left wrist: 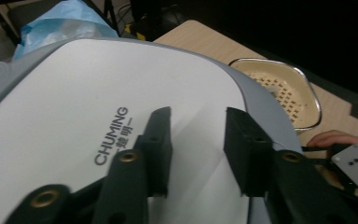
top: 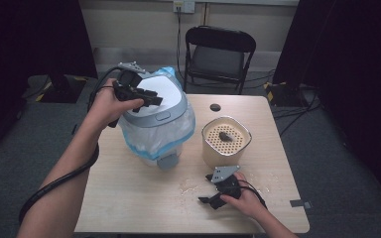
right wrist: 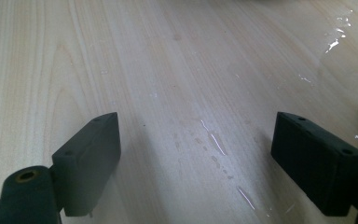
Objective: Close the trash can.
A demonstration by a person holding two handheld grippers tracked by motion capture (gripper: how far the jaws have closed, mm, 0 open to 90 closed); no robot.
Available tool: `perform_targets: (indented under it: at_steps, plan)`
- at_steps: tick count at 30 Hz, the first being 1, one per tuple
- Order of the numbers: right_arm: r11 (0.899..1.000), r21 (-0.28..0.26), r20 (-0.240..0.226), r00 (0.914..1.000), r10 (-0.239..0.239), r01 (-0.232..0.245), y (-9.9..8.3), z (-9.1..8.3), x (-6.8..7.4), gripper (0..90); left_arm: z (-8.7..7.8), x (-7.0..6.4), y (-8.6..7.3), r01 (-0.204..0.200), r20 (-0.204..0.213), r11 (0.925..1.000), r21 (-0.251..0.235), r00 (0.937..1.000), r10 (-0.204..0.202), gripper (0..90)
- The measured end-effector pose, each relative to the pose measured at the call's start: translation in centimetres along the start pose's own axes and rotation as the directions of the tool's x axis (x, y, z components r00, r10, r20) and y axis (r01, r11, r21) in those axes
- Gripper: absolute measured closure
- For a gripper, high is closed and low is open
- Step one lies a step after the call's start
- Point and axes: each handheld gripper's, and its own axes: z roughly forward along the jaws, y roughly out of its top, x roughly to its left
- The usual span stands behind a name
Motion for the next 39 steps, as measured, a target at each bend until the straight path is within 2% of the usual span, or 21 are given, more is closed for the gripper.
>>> perform_targets:
  at_steps: [1,2,3,6,7,9,17,19,25,27,30,39]
  plan:
    - [1.0,0.0,0.0,1.0,0.0,0.0,0.0,0.0,0.0,15.1,-0.1,-0.1,0.0,0.004,0.006,1.0,0.003,1.0,-0.004,48.6]
    - [1.0,0.0,0.0,1.0,0.0,0.0,0.0,0.0,0.0,15.1,-0.1,-0.2,0.0,0.016,0.011,0.9998,0.008,0.9998,-0.016,48.6]
    - [1.0,0.0,0.0,1.0,0.0,0.0,0.0,0.0,0.0,15.0,-0.2,-0.2,0.1,0.017,0.013,0.9997,0.014,0.9998,-0.018,40.6]
    - [1.0,0.0,0.0,1.0,0.0,0.0,0.0,0.0,0.0,15.0,-0.6,-0.5,0.2,0.016,0.014,0.9986,0.051,0.9998,-0.017,37.2]
    - [1.0,0.0,0.0,1.0,0.0,0.0,0.0,0.0,0.0,15.0,-0.8,-0.4,0.2,0.028,0.012,0.9974,0.066,0.9995,-0.029,32.8]
    - [1.0,0.0,0.0,1.0,0.0,0.0,0.0,0.0,0.0,15.0,-1.2,-0.3,0.2,0.027,0.011,0.9972,0.07,0.9996,-0.027,31.2]
    - [1.0,0.0,-0.001,1.0,0.0,0.0,0.0,0.0,0.0,15.0,-2.5,-0.2,0.1,0.038,0.007,0.9977,0.056,0.9992,-0.038,20.3]
    - [1.0,0.0,0.0,1.0,0.0,0.0,0.0,0.0,0.0,15.0,-3.1,-0.2,0.0,0.053,0.018,0.9976,0.043,0.9984,-0.054,17.5]
    - [1.0,0.0,0.0,1.0,0.0,0.0,0.0,0.0,0.0,15.0,-3.7,-0.4,-0.3,0.053,0.031,0.9977,0.043,0.998,-0.055,16.6]
    - [1.0,0.0,0.0,1.0,0.0,0.0,0.0,0.0,0.0,15.0,-3.8,-0.4,-0.5,0.042,0.041,0.9978,0.051,0.9982,-0.044,16.5]
    - [1.0,0.0,0.0,1.0,0.0,0.0,0.0,0.0,0.0,15.0,-4.3,-0.5,-0.7,0.061,0.043,0.9967,0.053,0.9971,-0.063,16.7]
    - [1.0,0.0,0.0,1.0,0.0,0.0,0.0,0.0,0.0,15.0,-6.0,-1.0,-0.9,0.061,0.042,0.9968,0.052,0.9971,-0.064,16.6]
